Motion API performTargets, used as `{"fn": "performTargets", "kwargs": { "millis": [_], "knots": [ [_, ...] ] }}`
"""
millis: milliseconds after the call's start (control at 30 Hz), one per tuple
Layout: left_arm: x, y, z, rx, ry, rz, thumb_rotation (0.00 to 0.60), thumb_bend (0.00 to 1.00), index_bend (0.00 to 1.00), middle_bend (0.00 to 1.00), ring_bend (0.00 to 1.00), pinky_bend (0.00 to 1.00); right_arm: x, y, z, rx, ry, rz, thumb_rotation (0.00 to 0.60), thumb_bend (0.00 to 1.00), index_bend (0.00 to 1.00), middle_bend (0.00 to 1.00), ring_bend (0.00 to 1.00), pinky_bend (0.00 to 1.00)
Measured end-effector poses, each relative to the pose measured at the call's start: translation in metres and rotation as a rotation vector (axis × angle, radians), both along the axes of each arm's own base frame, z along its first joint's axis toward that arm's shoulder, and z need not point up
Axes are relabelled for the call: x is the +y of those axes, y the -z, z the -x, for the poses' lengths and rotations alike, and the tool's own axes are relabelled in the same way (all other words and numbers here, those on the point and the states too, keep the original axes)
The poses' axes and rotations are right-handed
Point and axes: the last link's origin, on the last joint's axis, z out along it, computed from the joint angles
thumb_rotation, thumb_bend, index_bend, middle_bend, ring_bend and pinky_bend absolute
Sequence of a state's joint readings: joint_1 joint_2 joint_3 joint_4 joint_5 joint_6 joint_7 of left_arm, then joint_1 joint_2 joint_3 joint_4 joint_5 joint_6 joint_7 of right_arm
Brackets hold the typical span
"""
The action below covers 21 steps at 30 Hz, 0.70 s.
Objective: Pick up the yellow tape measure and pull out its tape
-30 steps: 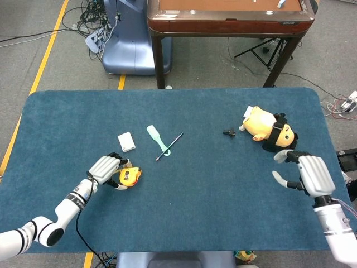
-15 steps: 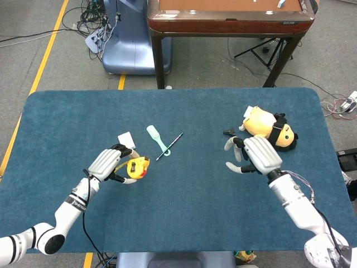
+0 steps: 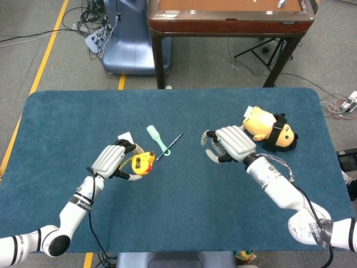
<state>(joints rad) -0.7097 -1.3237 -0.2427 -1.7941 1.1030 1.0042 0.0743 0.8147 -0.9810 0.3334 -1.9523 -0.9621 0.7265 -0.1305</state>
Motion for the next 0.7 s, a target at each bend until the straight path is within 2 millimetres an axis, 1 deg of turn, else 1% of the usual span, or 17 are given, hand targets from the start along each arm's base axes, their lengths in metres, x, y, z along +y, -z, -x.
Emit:
{"fn": "performTargets", "kwargs": {
  "millis": [33,67,233,533,567,600,667,700],
  "knots": [
    [0.000,0.000,-0.001,0.000,-0.004,-0.001,0.600,0.11,0.48,0.45,0.26,0.14,-0.002,0.001,-0.002,0.004,-0.005,-0.003,0.600,0.97,0.43,0.83,0.81,0.70],
    [0.000,0.000,-0.002,0.000,-0.006,-0.002,0.600,0.11,0.48,0.45,0.26,0.14,-0.004,0.002,-0.005,0.006,-0.010,-0.007,0.600,1.00,0.43,0.85,0.82,0.70],
    [-0.001,0.001,-0.007,0.005,-0.011,-0.007,0.600,0.11,0.48,0.45,0.26,0.14,-0.012,0.009,-0.015,0.010,-0.029,-0.021,0.600,1.00,0.43,0.91,0.86,0.70],
    [-0.004,0.003,-0.016,-0.012,-0.027,0.014,0.600,0.11,0.48,0.45,0.26,0.14,-0.028,0.021,-0.023,-0.003,-0.025,-0.030,0.600,1.00,0.43,0.91,0.87,0.70],
    [-0.004,0.003,-0.016,-0.015,-0.030,0.018,0.600,0.11,0.48,0.45,0.26,0.14,-0.030,0.024,-0.025,-0.005,-0.026,-0.036,0.600,0.99,0.43,0.92,0.87,0.70],
    [-0.005,0.003,-0.017,-0.018,-0.033,0.023,0.600,0.11,0.48,0.45,0.26,0.14,-0.031,0.025,-0.026,-0.007,-0.028,-0.040,0.600,0.95,0.43,0.92,0.87,0.70],
    [-0.005,0.004,-0.019,-0.026,-0.040,0.034,0.600,0.11,0.47,0.45,0.26,0.14,-0.034,0.029,-0.031,-0.010,-0.034,-0.047,0.600,0.70,0.43,0.93,0.88,0.70],
    [-0.005,0.005,-0.020,-0.029,-0.041,0.038,0.600,0.11,0.47,0.45,0.26,0.14,-0.035,0.030,-0.033,-0.012,-0.036,-0.049,0.600,0.56,0.43,0.93,0.88,0.70]
  ]
}}
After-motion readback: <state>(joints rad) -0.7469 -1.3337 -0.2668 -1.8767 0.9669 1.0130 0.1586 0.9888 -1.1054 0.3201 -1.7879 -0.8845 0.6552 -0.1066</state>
